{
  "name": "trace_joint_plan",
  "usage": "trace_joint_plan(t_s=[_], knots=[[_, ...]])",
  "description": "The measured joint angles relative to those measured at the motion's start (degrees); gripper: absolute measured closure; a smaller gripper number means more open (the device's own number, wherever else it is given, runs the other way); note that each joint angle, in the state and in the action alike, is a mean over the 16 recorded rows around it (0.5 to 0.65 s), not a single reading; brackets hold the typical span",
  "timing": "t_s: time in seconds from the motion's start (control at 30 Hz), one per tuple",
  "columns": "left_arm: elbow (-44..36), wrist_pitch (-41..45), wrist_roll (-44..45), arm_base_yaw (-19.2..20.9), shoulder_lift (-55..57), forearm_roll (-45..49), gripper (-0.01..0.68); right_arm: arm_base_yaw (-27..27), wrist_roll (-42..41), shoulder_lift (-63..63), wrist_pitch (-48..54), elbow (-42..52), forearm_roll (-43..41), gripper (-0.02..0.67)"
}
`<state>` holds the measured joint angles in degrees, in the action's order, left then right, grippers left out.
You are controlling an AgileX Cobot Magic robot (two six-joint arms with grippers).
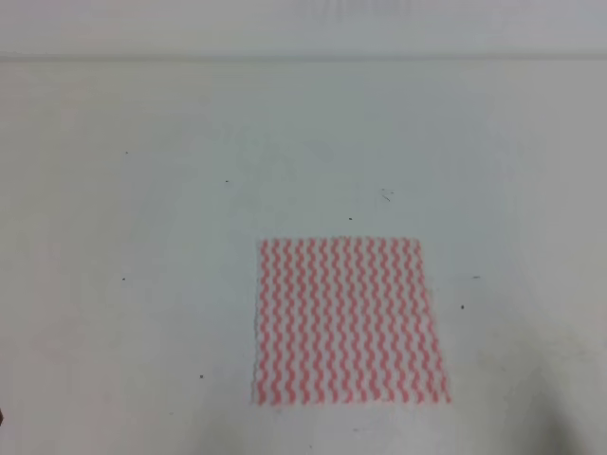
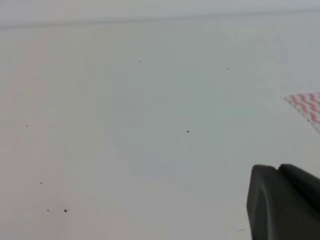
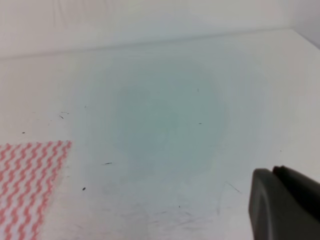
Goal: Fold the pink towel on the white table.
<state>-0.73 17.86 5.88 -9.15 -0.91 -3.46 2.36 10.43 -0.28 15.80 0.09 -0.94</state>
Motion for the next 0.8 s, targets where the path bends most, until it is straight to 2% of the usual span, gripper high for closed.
trace_joint_plan(t_s=[0.8], knots=[[-0.6,-3.79,-0.45,-0.02,-0.57,-1.18,0.677,0.02,0.02,-0.29,-0.75,0.09,0.25,0.667]])
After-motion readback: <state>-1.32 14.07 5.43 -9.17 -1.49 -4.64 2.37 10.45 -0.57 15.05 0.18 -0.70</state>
